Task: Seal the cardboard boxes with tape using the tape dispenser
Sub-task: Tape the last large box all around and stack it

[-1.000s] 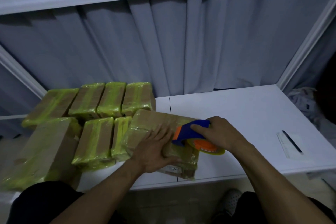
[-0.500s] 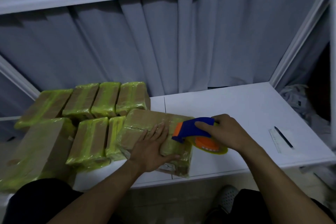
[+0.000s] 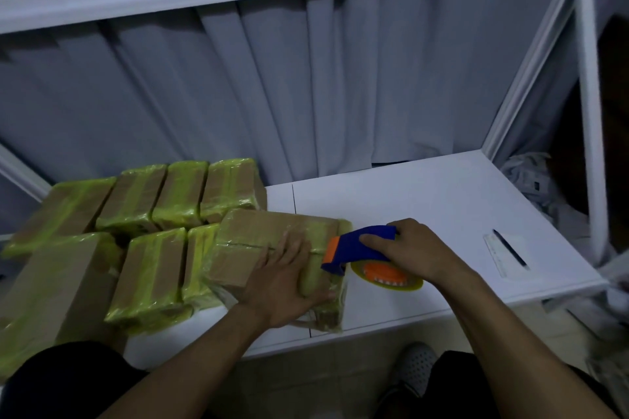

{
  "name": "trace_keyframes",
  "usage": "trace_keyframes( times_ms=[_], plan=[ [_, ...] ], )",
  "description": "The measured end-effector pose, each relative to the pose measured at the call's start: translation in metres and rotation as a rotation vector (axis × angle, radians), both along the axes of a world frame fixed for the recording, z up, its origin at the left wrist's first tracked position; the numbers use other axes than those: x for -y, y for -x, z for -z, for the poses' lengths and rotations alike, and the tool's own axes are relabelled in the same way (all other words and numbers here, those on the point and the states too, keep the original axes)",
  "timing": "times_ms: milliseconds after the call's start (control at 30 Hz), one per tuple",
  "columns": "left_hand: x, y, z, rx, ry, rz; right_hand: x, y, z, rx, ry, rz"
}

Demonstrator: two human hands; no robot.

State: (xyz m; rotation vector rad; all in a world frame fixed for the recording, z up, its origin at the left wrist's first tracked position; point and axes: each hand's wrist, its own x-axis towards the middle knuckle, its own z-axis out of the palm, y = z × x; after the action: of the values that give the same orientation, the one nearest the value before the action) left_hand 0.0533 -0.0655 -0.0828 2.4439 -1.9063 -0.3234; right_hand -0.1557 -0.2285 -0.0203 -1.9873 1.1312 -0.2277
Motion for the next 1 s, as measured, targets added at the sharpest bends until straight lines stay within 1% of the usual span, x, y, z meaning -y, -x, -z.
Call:
trace_keyframes(
  times_ms=[67,100,233,333,500,600,667,767,933,1000],
  plan=[
    [0.007,0.010,0.003,-0.053,-0.004,0.003,-0.001,0.002,0.000,0.003,-0.022,0.007],
    [0.009,0.012,0.007,-0.050,-0.009,-0.012,-0.002,0.003,0.001,0.007,-0.034,0.010],
    [0.009,0.015,0.019,0.067,0.006,-0.036,-0.006,0.010,0.002,0.058,-0.064,0.031],
    [0.009,0.016,0.021,0.070,0.031,-0.032,-0.007,0.016,0.003,0.147,-0.119,0.061],
    [0.012,0.016,0.023,0.084,0.036,-0.026,-0.004,0.032,0.004,0.159,-0.109,0.085],
    [0.012,0.015,0.025,0.084,0.051,-0.029,0.004,0.055,0.004,0.206,-0.159,0.120],
    [0.013,0.016,0.028,0.093,0.056,-0.033,0.003,0.065,0.008,0.179,-0.194,0.095],
    [0.014,0.018,0.032,0.101,0.072,-0.005,0.001,0.067,0.018,0.093,-0.164,0.055],
    [0.018,0.027,0.023,0.057,-0.003,0.079,0.006,0.068,0.023,0.015,-0.163,0.002],
    [0.018,0.033,0.022,0.072,0.036,0.108,0.005,0.066,0.026,-0.029,-0.166,-0.026]
  ],
)
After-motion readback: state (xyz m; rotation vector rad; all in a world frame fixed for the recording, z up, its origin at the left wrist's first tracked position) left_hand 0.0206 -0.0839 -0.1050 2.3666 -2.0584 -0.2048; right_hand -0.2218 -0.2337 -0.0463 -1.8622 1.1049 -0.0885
